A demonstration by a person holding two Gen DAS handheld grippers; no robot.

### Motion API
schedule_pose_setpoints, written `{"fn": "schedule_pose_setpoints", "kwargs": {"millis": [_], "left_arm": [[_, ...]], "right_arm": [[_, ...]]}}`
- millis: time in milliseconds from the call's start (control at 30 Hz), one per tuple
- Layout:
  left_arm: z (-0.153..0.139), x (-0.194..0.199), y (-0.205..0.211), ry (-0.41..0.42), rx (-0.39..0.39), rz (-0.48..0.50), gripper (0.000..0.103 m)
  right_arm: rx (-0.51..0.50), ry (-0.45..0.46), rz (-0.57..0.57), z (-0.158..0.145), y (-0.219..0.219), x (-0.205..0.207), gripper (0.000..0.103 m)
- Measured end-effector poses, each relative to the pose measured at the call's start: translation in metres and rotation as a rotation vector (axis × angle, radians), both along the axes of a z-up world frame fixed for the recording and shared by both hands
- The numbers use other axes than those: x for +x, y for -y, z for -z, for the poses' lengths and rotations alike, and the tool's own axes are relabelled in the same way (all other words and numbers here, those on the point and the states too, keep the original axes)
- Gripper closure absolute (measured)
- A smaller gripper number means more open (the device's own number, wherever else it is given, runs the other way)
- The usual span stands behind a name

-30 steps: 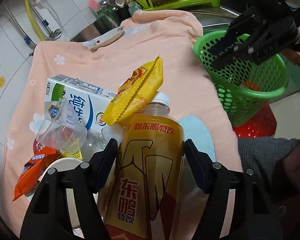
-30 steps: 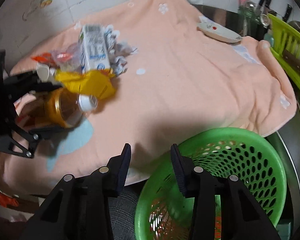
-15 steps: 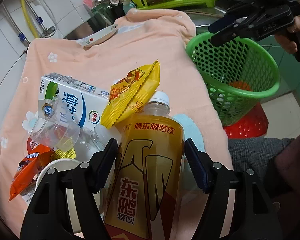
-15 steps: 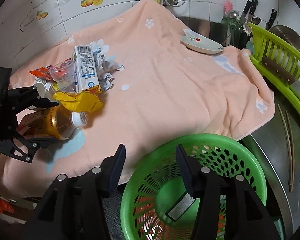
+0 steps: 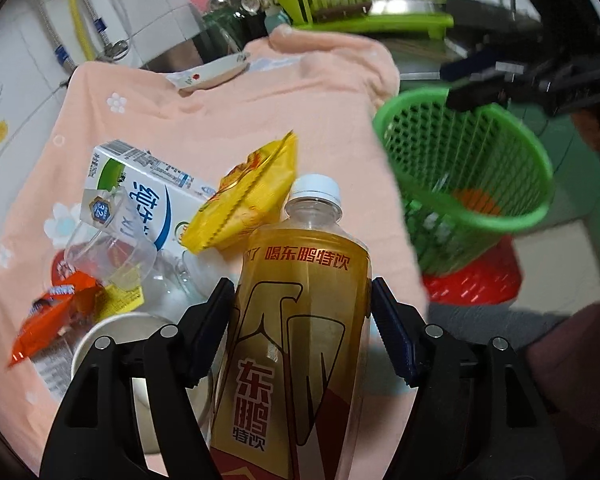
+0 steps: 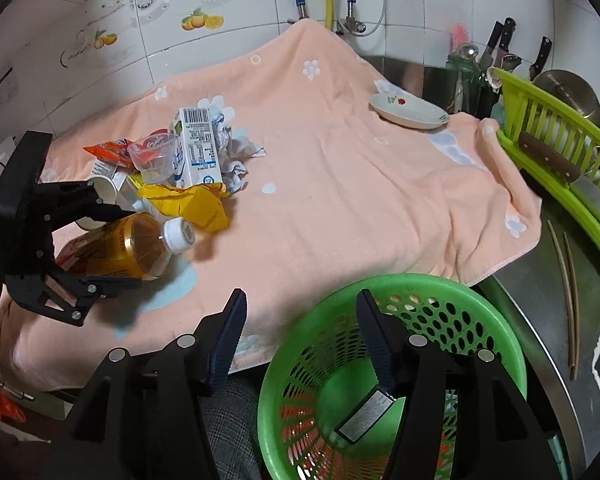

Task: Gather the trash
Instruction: 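Grasp the yellow-red drink bottle with the left tool and lift it, then carry the bottle over the green basket and open the left tool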

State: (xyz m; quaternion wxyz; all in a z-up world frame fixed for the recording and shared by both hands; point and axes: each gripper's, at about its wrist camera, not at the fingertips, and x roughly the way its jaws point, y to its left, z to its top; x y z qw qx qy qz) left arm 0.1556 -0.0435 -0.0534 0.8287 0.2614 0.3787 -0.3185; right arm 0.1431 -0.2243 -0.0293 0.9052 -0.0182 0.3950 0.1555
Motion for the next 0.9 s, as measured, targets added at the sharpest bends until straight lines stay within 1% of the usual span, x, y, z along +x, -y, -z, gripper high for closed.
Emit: {"fn": "schedule_pose_setpoints", "kwargs": {"millis": [100, 200, 267, 400, 567, 633, 800, 900], "left_arm": [[-0.01, -0.001, -0.002, -0.029, -0.1, -0.012, 0.035], [-0.011, -0.002, 0.002, -0.023, -0.135, -0.015, 0.035], [-0.013, -0.003, 0.006, -0.039, -0.18, -0.009, 0.035], [-0.014, -0.007, 0.019, -0.023, -0.203, 0.015, 0.035], [-0.016, -0.004, 0.036, -0.033, -0.25, 0.023, 0.035], [-0.019, -0.003, 0.044, -0.046, -0.284, 0.033, 0.035], [-0.022, 0.0, 0.078, -0.068, -0.336, 0.062, 0.035], [-0.023, 0.004, 0.102, -0.086, -0.382, 0.074, 0.035]], "right_arm": [[0.009, 0.01, 0.012, -0.003, 0.005, -0.003, 0.048], [0.017, 0.015, 0.025, -0.005, 0.009, -0.006, 0.048], [0.016, 0.019, 0.03, -0.006, 0.013, -0.008, 0.048], [0.011, 0.031, 0.047, -0.01, 0.02, -0.013, 0.048], [0.009, 0.044, 0.076, -0.014, 0.033, -0.02, 0.048], [-0.002, 0.054, 0.089, -0.015, 0.038, -0.024, 0.048], [-0.007, 0.078, 0.126, -0.023, 0.055, -0.035, 0.048], [-0.015, 0.094, 0.156, -0.028, 0.068, -0.044, 0.048]]}}
